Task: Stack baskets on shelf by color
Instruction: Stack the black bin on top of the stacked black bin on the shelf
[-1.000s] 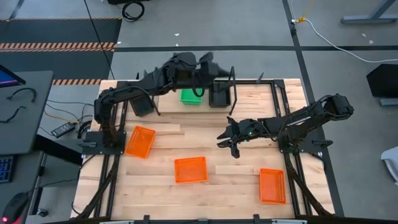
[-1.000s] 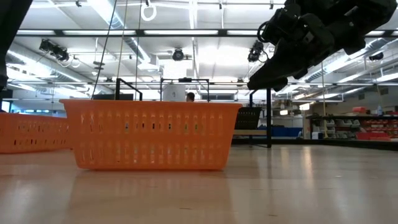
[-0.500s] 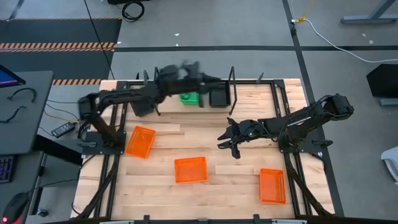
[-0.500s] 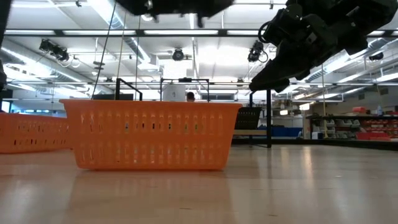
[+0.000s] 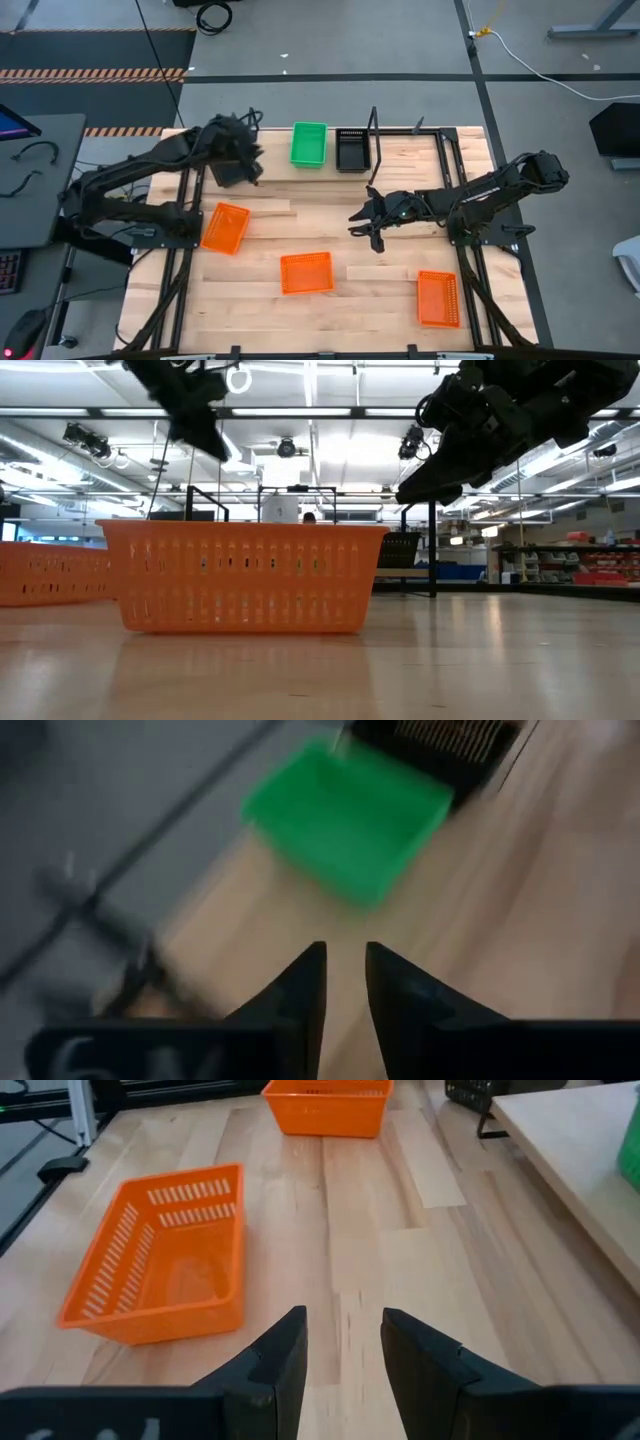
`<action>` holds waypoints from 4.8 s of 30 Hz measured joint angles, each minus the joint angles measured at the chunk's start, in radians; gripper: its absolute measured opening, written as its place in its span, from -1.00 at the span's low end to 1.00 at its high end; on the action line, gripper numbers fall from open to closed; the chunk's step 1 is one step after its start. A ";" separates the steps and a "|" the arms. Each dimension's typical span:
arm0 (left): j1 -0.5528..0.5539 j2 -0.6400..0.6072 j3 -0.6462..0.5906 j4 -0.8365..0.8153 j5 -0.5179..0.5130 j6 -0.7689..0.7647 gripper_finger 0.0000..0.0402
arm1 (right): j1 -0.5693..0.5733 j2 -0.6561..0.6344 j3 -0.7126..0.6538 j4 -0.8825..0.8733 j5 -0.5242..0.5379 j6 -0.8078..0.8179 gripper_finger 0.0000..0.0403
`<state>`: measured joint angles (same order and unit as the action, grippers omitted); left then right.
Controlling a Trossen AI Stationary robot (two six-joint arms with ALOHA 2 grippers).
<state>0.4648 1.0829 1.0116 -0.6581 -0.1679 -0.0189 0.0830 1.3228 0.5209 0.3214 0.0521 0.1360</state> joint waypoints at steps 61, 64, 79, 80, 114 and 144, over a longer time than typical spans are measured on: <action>-0.033 0.020 -0.105 -0.575 -0.256 -0.150 -0.21 | 0.011 0.000 0.000 -0.038 -0.002 0.000 -0.33; -0.035 0.021 -0.134 -0.578 -0.262 -0.185 -0.26 | 0.011 0.000 0.000 -0.026 -0.002 0.000 -0.33; 0.111 0.021 -0.234 -0.467 -0.315 -0.221 -0.33 | 0.011 0.000 0.000 -0.016 -0.002 0.000 -0.33; 0.127 0.021 -0.234 -0.462 -0.332 -0.231 -0.33 | 0.011 0.000 0.000 -0.016 -0.001 0.000 -0.33; 0.435 0.325 -0.135 -0.344 -0.169 -0.638 -0.35 | 0.008 0.000 0.000 -0.003 -0.004 -0.036 -0.33; 0.446 0.325 -0.233 -0.233 -0.126 -0.798 -0.52 | -0.027 0.000 0.000 -0.004 -0.021 -0.270 -0.33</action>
<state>0.9111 1.4075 0.7787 -0.8913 -0.2939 -0.8173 0.0561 1.3231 0.5205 0.3176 0.0315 -0.1341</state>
